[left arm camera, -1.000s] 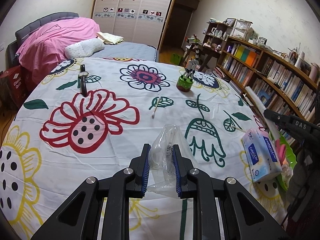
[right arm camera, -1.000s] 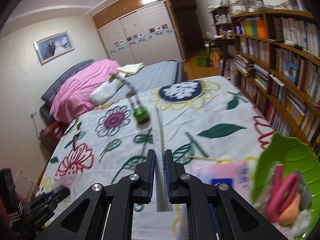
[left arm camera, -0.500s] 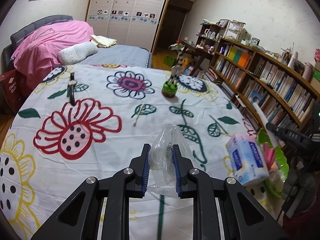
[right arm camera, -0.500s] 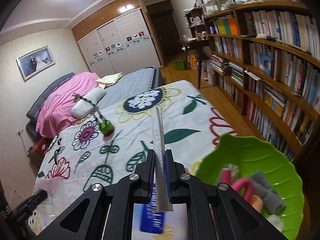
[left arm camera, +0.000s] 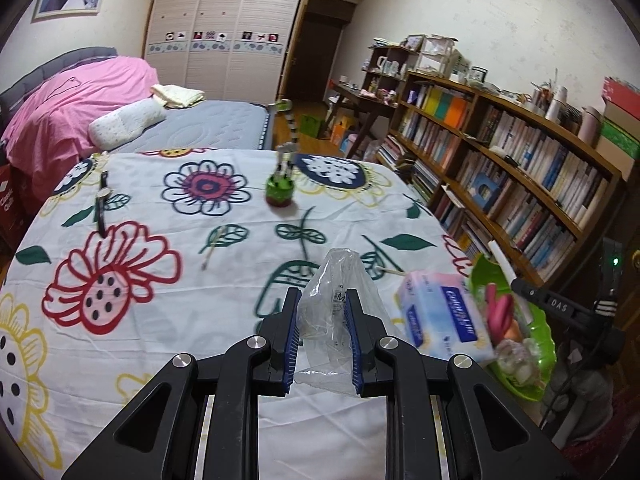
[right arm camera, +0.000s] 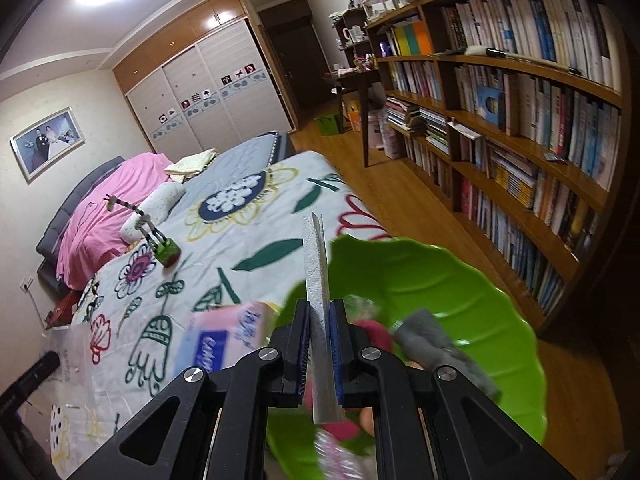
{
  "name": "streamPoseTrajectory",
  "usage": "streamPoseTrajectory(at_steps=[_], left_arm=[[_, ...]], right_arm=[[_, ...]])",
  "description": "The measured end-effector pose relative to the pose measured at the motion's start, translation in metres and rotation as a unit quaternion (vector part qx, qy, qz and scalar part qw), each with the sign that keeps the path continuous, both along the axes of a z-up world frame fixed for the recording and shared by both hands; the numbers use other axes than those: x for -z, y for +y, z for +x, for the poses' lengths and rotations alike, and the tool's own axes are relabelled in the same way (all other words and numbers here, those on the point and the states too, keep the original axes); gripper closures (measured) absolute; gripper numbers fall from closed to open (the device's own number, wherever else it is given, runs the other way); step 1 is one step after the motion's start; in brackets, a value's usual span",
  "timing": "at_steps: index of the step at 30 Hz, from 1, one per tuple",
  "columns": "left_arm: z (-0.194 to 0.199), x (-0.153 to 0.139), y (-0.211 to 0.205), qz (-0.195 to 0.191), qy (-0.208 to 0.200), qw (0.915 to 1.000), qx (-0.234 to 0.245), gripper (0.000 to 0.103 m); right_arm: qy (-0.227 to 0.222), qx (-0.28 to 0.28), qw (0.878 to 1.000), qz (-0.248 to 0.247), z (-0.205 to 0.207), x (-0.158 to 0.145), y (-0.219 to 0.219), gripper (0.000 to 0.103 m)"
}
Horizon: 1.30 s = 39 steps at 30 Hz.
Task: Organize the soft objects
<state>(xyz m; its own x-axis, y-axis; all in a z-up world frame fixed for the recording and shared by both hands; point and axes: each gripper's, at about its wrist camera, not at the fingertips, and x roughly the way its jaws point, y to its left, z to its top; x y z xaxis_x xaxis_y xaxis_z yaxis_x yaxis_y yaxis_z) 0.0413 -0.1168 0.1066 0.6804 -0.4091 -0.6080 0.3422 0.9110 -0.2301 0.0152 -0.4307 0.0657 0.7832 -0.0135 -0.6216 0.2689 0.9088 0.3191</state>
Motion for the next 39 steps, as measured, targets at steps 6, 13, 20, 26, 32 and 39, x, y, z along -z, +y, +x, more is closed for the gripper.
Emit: streamPoseTrajectory(at_steps=[6,13,20,26,32,39], left_arm=[[-0.006,-0.006,-0.027,0.003,-0.001,0.9997,0.024,0.082],[-0.012,-0.012,-0.061,0.009,-0.004,0.9985,0.054,0.082],[-0.020,-0.015,-0.101,0.013,0.001,0.9958,0.090,0.082],[-0.023,-0.013,-0.134,0.015,0.002,0.9930,0.117,0.082],[-0.021,-0.006,-0.168,0.018,0.010,0.9885,0.150,0.082],[-0.018,0.003,-0.201,0.013,0.026,0.9818,0.187,0.081]], right_arm=[[0.006,0.003,1.000,0.009,-0.018,0.007,-0.014,0.092],[-0.008,0.014,0.999,0.036,-0.041,0.013,-0.029,0.063],[-0.040,0.025,0.999,0.011,-0.063,0.007,-0.030,0.061],[-0.060,0.037,0.997,0.008,-0.076,0.006,-0.037,0.061],[-0.071,0.049,0.996,-0.001,-0.086,0.005,-0.040,0.061],[-0.077,0.060,0.995,0.019,-0.092,0.008,-0.048,0.061]])
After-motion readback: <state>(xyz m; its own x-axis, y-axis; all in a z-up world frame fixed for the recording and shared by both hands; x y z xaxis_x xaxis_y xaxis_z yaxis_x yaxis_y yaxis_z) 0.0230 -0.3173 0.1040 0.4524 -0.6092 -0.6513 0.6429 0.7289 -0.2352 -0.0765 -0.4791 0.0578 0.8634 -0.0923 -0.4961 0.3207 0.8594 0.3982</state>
